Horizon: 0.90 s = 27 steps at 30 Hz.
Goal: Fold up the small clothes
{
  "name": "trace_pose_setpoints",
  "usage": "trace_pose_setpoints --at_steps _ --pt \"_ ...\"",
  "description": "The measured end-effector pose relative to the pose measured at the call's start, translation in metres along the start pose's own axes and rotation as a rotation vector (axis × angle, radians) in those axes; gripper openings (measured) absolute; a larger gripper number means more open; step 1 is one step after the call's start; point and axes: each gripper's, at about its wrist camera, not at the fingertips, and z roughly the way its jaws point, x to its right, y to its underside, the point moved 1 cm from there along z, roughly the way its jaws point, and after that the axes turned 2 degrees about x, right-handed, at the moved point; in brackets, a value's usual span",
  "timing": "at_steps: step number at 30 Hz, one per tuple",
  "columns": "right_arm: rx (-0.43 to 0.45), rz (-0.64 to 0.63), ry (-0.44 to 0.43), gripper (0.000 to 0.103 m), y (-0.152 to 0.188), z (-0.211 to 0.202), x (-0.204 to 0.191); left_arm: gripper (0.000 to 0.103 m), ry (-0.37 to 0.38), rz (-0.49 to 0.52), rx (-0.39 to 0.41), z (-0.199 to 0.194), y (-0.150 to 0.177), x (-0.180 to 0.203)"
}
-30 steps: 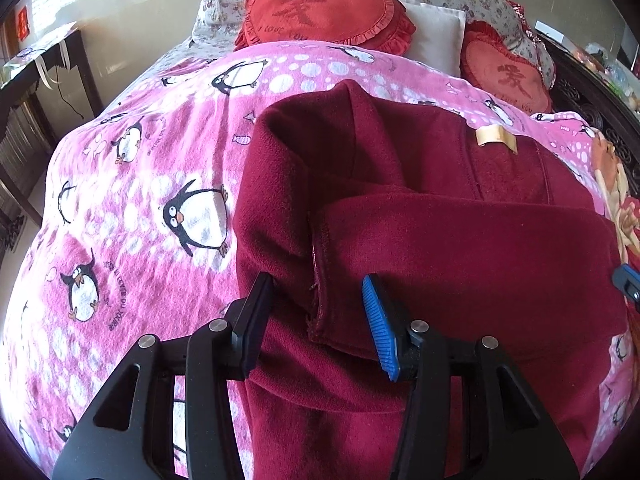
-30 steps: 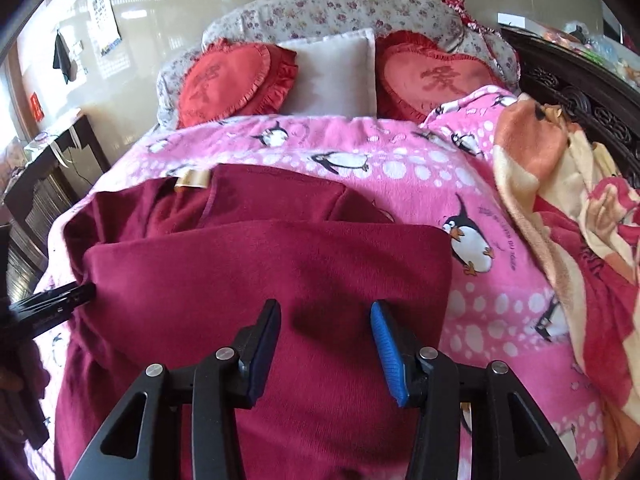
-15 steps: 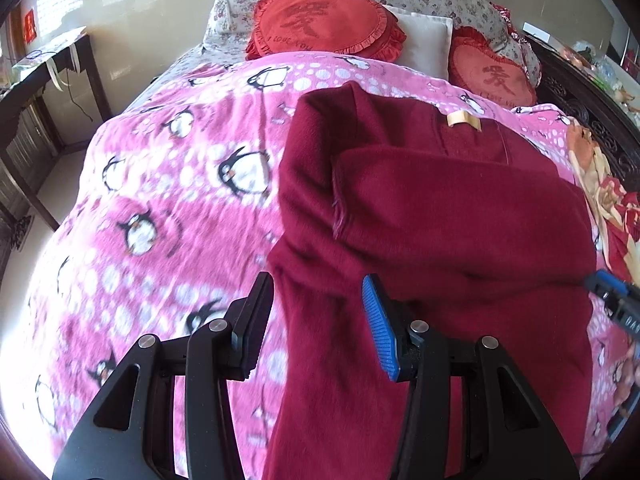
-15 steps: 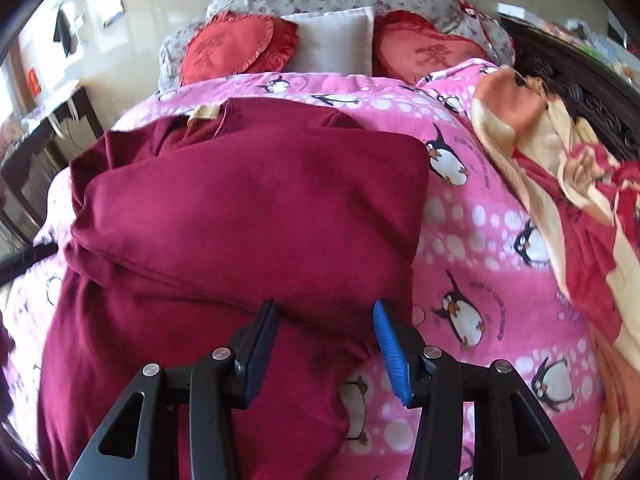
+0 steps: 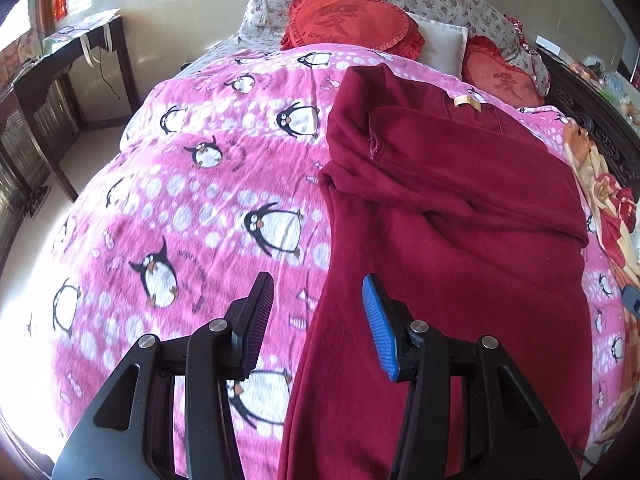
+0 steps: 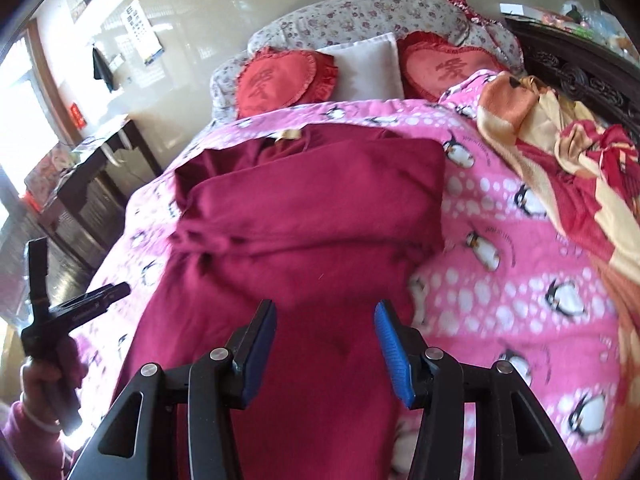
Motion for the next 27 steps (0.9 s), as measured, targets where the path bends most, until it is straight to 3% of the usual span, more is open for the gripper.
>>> trace_pose_setpoints --at_steps 7,9,11,12,19,27 --pt "-0.011 0.009 -0.004 0.051 0.03 -0.022 -0.007 0.046 0.012 0.023 0.001 -0.019 0.017 0.005" --pt "-0.014 0.01 -0.008 0.056 0.035 -0.027 -0.008 0.048 0.017 0.027 0.0 -0.023 0.021 0.006" --pt "-0.016 0.014 -0.014 0.065 0.041 -0.033 -0.007 0.056 0.032 0.025 -0.005 -0.027 0.025 0.007" --pt "-0.019 0.015 -0.018 0.066 0.044 -0.036 -0.007 0.061 0.042 0.023 -0.009 -0.028 0.027 0.007" --pt "-0.065 0.016 -0.015 0.066 0.062 -0.039 -0.003 0.061 0.051 0.03 -0.027 -0.036 0.044 0.006" --pt "-0.104 0.027 -0.023 0.066 0.081 -0.036 0.002 0.061 0.07 0.002 -0.104 -0.035 0.068 -0.015"
